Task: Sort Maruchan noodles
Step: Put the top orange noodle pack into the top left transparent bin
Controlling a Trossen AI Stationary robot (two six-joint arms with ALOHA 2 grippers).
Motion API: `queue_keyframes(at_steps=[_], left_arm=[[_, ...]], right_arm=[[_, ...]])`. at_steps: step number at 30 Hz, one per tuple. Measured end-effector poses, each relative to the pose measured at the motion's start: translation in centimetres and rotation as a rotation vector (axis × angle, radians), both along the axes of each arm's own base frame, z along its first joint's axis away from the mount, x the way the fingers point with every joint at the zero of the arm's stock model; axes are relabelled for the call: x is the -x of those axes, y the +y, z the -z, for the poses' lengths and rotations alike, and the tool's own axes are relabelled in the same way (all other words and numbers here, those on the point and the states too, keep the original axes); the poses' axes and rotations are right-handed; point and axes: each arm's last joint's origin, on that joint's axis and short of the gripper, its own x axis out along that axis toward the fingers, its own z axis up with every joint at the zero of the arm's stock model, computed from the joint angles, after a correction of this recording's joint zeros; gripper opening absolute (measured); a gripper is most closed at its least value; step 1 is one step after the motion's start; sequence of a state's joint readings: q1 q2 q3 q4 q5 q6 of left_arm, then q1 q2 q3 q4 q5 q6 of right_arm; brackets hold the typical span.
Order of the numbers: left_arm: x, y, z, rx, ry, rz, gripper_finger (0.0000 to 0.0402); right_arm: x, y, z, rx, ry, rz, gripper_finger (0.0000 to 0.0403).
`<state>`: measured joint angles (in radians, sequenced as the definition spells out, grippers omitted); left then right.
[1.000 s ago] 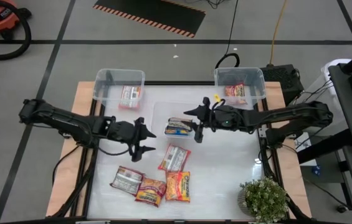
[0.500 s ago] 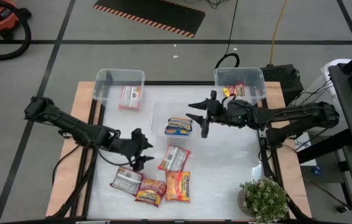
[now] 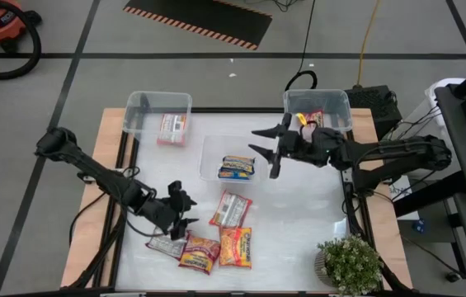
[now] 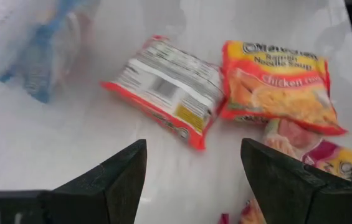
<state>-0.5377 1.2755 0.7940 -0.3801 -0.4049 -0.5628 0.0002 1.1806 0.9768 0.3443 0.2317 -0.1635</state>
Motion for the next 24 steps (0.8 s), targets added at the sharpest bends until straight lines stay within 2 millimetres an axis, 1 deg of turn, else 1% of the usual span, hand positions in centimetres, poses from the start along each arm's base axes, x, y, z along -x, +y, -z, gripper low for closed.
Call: queue_keyframes(at_steps=[3,7,12,17,24], left_arm=[[-0.2,-0.5,1.0,-0.044,0.041,0.028,0.0262],[-0.8,-0.8,2.3,-0.076,0.083,0.030,0.0262],[-1.4,-1.0,3.7,-0.091,0.121,0.014,0.0262],[-1.6,-0.9,4.0,-0.124,0.132,0.028,0.0262],[-2.3,0.1,3.9,-0.154,0.120,0.028,0.0262]], right_arm=[[0.0,-0.1,-0.2,0.021,-0.025,0.006,0.0174],[-0.2,-0.1,0.2,0.009,0.008,0.003,0.0174],[-0.3,0.1,0.7,-0.065,0.045,-0.093,0.0174],[-0.4,0.8,1.0,-0.160,0.061,-0.170,0.0174],[-0.2,2.1,2.4,-0.255,0.192,-0.204,0.0174]])
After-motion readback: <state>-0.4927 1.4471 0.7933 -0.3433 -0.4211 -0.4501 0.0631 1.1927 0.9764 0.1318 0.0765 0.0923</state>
